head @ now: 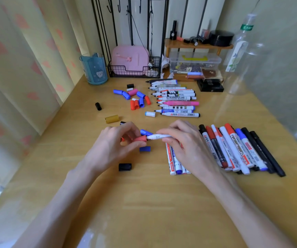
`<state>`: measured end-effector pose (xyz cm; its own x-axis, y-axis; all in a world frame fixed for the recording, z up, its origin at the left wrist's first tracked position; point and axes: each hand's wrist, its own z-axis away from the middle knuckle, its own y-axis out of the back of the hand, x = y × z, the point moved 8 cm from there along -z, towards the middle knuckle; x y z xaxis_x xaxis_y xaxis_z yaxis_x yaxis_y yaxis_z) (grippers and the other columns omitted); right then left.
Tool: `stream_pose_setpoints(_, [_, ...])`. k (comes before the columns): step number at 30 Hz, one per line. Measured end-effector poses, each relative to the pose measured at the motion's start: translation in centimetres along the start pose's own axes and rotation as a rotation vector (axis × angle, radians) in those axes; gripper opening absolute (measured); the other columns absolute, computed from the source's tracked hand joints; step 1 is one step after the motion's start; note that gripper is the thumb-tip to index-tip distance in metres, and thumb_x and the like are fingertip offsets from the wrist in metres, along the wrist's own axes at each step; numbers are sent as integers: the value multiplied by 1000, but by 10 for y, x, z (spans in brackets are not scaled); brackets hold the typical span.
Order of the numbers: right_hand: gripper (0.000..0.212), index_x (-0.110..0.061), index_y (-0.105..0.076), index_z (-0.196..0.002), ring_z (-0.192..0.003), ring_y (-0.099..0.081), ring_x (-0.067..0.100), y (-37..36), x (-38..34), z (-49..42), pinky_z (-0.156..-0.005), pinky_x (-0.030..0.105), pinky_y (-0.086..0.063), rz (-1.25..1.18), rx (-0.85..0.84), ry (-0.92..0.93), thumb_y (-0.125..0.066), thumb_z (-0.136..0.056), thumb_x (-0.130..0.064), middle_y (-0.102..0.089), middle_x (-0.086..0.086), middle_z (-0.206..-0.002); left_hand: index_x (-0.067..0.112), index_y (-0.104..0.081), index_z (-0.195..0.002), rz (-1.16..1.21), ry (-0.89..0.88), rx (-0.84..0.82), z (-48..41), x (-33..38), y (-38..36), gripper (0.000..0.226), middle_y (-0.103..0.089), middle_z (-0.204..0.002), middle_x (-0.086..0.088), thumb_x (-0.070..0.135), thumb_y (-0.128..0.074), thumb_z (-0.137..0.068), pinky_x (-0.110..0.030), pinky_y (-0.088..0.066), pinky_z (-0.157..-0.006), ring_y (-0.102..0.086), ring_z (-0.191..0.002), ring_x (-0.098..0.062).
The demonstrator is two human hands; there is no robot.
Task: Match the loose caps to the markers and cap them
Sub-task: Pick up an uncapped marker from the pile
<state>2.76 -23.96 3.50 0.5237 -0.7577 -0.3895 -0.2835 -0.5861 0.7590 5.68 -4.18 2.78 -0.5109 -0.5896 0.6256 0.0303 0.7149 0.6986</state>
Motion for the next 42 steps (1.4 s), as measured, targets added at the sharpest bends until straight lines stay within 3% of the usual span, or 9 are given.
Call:
stream_pose_setpoints(5, [23,-23,-75,-119,-92,-55,15,-3,-6,2,-83,43,-46,-3,-2,7,-68,-99,-15,-59,-6,-100,25,-76,-96,1,-32,52,1,13,-4,23,-66,-75,26,46,-78,-85,-10,-41,-65,-60,-71,3])
stream_pose_setpoints(11, [23,-26,-74,-118,-84,-56,12,-4,-2,2,-80,45,-47,12,-41,5,-66,-100,-15,-63,-7,-94,33,-77,-101,-44,-34,-2,0,8,-4,14,-68,-80,25,42,-78,-90,-20,-46,-67,-59,-75,-9])
stream_pose_setpoints(19, [22,-26,-75,-117,-92,-62,16,4,22,3,-85,45,-48,37,3,-89,-67,-99,-15,-65,-10,-98,37,-70,-96,-234,7,-104,4,-26,1,16,-64,-98,20,50,-74,-89,-37,-55,-79,-57,-97,-6])
stream_pose_setpoints(23, [21,-26,-74,-117,-92,-62,16,4,23,2,-85,43,-47,47,13,-103,-66,-100,-16,-65,-10,-99,35,-70,-101,-196,43,-79,3,-28,-5,21,-59,-101,17,52,-74,-88,-22,-49,-77,-58,-96,-4])
stream_pose_setpoints(25, [22,-26,-74,-118,-94,-63,16,7,26,1,-86,43,-48,62,36,-118,-66,-100,-17,-66,-10,-102,32,-69,-98,-133,70,-4,-4,-26,-2,13,-60,-96,13,44,-72,-92,-21,-46,-74,-58,-92,-7])
stream_pose_setpoints(28, [23,-24,-74,-118,-95,-65,20,11,32,0,-85,46,-51,51,73,-146,-67,-98,-15,-68,-7,-103,27,-66,-102,-216,110,144,-28,-36,1,8,-61,-93,9,28,-70,-96,-36,-50,-73,-58,-91,-16])
stream_pose_setpoints(35, [22,-24,-72,-121,-100,-67,19,14,45,1,-85,47,-54,19,151,-218,-65,-101,-17,-70,-6,-111,15,-54,-144,-561,289,139,-108,-73,-23,47,-62,-134,-21,26,-60,-99,-53,-44,-101,-56,-122,-44])
stream_pose_setpoints(39, [24,-25,-73,-121,-101,-66,18,14,49,2,-84,47,-53,18,151,-231,-68,-99,-18,-69,-7,-109,23,-62,-136,-639,337,101,-121,-88,-25,38,-71,-119,-15,31,-63,-99,-51,-42,-99,-63,-113,-40])
stream_pose_setpoints(42, [26,-26,-74,-122,-99,-65,15,17,47,1,-84,44,-54,17,165,-231,-70,-97,-20,-68,-8,-107,19,-66,-123,-568,292,172,-119,-89,-20,31,-74,-110,-15,11,-59,-94,-51,-45,-94,-66,-103,-42])
